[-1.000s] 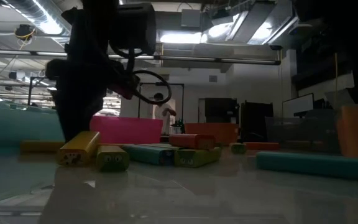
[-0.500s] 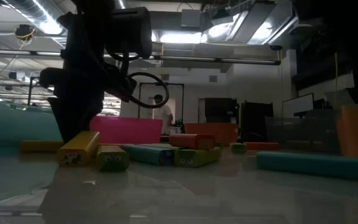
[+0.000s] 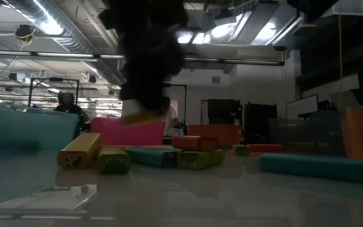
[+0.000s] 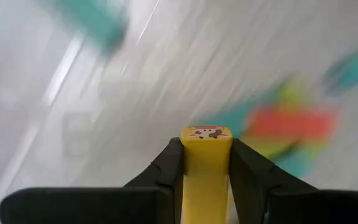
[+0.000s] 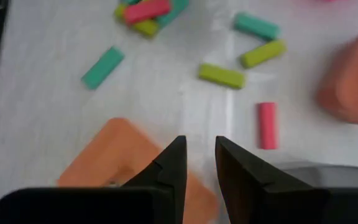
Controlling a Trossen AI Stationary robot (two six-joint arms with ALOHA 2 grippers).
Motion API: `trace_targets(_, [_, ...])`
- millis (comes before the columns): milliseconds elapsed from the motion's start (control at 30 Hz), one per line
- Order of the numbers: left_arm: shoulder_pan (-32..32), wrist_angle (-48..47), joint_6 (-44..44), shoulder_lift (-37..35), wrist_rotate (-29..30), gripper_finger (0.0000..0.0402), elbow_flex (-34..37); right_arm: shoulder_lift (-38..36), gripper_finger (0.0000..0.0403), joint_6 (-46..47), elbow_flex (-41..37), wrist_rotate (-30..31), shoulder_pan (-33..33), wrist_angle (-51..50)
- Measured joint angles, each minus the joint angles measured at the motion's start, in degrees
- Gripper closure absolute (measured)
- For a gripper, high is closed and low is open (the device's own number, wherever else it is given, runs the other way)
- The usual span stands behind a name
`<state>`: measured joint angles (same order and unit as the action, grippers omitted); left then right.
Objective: Sort blocks
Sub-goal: Put the yellow block into the gray bin
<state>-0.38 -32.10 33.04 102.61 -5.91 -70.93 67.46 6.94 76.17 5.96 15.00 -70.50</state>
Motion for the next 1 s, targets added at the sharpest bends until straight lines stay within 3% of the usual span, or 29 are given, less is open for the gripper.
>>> trace_targets(100, [2.3,7.3,0.4,0.0,-0.1,0.0324,-3.0,-1.6,0.0317,2.6,1.3,3.7,0.0,-0.6])
trace_targets(200, [4.3,21.6,2.9,-0.1,0.4,0.0316,-4.2,-2.7,0.0317,8.3,1.3,7.5,0.0,-0.5])
trace_targets(333, [6.2,44.8,5.3,1.0,5.7,0.0313,-4.2,-2.9,0.0317,13.6,1.3,11.6,0.0,-1.0])
trace_targets(533, [7.6,67.0,0.8,7.7,11.9,0.0314,-4.3,-2.9,0.0317,13.7,1.3,13.0,0.0,-0.4])
trace_targets(633, [8.0,70.6,-1.8,12.5,12.9,0.0309,-7.1,-2.9,0.0317,13.7,1.3,13.1,0.0,-0.4])
trace_targets(1000, [9.1,70.5,-9.5,33.3,12.9,0.0305,-28.9,-2.9,0.0317,13.7,1.3,13.0,0.0,-0.2])
